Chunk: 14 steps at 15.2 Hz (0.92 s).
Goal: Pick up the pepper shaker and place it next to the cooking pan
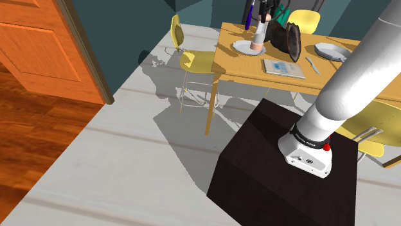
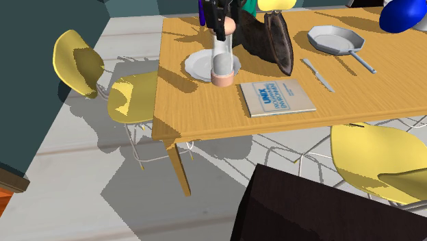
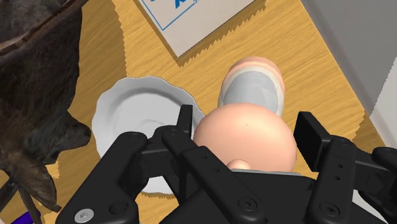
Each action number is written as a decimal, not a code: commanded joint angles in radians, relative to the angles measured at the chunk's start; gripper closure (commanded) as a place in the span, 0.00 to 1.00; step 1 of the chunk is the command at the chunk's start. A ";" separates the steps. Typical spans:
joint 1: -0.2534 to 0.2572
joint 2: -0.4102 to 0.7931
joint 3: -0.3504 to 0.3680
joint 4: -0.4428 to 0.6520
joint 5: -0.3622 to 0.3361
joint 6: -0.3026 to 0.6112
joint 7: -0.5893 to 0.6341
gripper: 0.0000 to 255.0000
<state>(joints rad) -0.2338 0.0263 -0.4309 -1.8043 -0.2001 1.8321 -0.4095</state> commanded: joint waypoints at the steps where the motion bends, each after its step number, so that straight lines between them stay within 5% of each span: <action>1: 0.001 -0.001 0.000 0.027 0.001 -0.027 -0.005 1.00; 14: 0.000 0.016 0.000 0.219 0.013 -0.201 -0.041 1.00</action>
<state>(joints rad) -0.2334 0.0373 -0.4304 -1.6074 -0.1892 1.6487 -0.4461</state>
